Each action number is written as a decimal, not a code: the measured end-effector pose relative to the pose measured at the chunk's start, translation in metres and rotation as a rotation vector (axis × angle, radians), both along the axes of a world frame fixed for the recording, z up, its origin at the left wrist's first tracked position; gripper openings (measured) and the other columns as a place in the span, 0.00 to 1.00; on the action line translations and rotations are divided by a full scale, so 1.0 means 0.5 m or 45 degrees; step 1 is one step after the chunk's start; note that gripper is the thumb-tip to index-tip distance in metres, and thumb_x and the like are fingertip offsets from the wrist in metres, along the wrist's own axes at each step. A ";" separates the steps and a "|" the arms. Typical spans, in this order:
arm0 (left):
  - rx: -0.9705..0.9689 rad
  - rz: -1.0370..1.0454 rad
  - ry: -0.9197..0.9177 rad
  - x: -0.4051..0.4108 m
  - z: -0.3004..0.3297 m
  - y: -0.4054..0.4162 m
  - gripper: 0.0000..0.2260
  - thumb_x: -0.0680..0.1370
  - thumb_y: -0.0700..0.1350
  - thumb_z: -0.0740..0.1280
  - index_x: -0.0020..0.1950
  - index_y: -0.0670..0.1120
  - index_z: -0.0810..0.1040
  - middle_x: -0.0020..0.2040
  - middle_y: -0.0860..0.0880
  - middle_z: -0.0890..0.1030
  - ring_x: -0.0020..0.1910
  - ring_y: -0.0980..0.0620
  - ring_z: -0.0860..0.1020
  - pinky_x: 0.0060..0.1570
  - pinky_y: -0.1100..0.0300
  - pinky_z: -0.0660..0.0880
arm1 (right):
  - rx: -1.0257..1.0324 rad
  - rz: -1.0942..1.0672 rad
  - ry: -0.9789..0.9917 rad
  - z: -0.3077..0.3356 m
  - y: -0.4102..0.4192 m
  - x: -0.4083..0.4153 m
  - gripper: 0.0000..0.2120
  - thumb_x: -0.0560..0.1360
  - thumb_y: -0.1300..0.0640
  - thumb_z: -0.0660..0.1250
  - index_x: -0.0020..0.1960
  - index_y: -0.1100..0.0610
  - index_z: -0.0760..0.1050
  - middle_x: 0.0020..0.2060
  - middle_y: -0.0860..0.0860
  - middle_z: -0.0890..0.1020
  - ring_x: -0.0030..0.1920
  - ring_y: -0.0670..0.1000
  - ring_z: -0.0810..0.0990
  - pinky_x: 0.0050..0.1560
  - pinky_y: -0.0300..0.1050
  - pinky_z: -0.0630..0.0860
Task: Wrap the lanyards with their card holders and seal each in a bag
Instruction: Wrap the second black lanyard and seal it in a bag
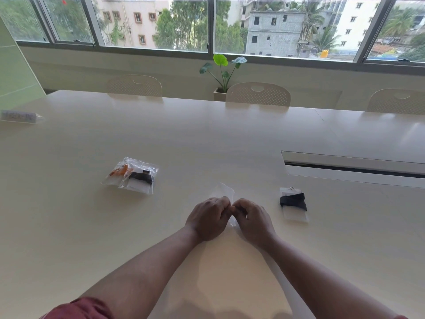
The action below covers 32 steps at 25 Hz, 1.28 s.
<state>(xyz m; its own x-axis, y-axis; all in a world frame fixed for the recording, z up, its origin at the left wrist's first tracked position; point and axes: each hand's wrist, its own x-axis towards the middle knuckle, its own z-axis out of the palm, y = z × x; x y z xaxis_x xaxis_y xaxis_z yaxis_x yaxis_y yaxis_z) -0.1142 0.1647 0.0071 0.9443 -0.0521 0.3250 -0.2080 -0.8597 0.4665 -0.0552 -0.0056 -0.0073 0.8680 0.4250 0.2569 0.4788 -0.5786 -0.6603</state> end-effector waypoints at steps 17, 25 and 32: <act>-0.090 -0.009 0.120 0.011 0.001 0.008 0.09 0.82 0.55 0.56 0.44 0.56 0.70 0.43 0.51 0.82 0.43 0.45 0.78 0.40 0.53 0.71 | 0.002 -0.025 0.024 0.002 0.002 -0.001 0.10 0.75 0.38 0.58 0.46 0.43 0.72 0.37 0.41 0.80 0.39 0.42 0.76 0.36 0.44 0.71; -0.045 0.014 0.017 0.009 -0.008 0.004 0.09 0.81 0.53 0.56 0.42 0.53 0.68 0.37 0.53 0.78 0.38 0.46 0.75 0.35 0.54 0.68 | -0.014 -0.042 0.010 0.002 0.003 -0.002 0.07 0.77 0.48 0.63 0.43 0.49 0.72 0.32 0.43 0.76 0.35 0.44 0.73 0.36 0.48 0.71; -0.013 0.017 0.009 0.010 -0.005 0.001 0.10 0.81 0.51 0.57 0.40 0.52 0.65 0.34 0.54 0.73 0.35 0.45 0.73 0.34 0.54 0.66 | -0.041 -0.024 0.004 0.010 0.002 -0.007 0.08 0.77 0.50 0.62 0.39 0.49 0.68 0.30 0.45 0.74 0.33 0.49 0.70 0.36 0.51 0.70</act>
